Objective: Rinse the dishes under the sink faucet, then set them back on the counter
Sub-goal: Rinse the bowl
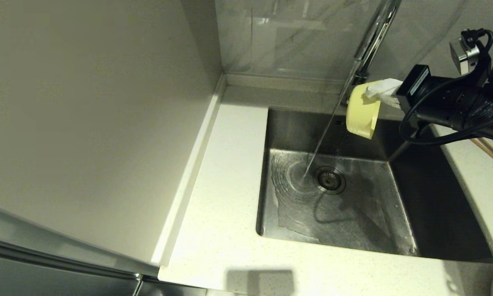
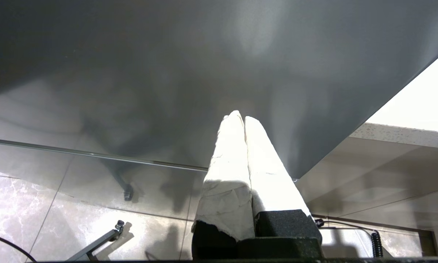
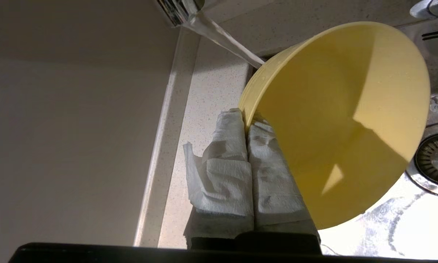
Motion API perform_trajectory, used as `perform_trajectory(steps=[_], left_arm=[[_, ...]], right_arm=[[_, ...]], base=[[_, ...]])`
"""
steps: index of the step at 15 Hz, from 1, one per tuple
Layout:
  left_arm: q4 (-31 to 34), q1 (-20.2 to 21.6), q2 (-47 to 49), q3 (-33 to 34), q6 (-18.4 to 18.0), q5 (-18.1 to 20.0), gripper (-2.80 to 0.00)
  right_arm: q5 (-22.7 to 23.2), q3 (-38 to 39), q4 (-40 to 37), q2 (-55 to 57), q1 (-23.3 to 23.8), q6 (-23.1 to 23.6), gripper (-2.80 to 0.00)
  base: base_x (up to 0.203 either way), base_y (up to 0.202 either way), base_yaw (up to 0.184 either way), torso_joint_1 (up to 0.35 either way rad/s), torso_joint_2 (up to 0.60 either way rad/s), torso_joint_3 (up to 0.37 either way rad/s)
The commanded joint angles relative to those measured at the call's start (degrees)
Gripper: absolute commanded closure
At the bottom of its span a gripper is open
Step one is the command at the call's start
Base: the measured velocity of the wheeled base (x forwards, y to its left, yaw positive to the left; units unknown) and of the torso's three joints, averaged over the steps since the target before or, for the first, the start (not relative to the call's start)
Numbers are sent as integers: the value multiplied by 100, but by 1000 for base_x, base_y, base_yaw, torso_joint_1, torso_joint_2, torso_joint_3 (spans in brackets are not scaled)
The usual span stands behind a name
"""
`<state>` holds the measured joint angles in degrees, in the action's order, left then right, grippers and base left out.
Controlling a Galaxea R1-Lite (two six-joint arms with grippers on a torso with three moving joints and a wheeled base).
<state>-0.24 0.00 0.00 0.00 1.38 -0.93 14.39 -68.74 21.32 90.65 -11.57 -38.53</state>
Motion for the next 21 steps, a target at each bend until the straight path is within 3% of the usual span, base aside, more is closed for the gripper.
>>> perform_trajectory(steps=[1,10,14,21], left_arm=[[-2,0,-9,0,3,-4,0],[-2,0,-9,0,3,-4,0],[-2,0,-9,0,3,-4,0],[-2,0,-9,0,3,-4,0]], right_arm=[[20,-16,21,-17,-8,-23,0],[134,172,21,-65,-236,56,0],[135,400,21,-63,-319,358,0],[144,239,116,166,-453,470,0]], base=[[0,0,0,0,0,0],[0,0,0,0,0,0],[0,0,0,0,0,0],[0,0,0,0,0,0]])
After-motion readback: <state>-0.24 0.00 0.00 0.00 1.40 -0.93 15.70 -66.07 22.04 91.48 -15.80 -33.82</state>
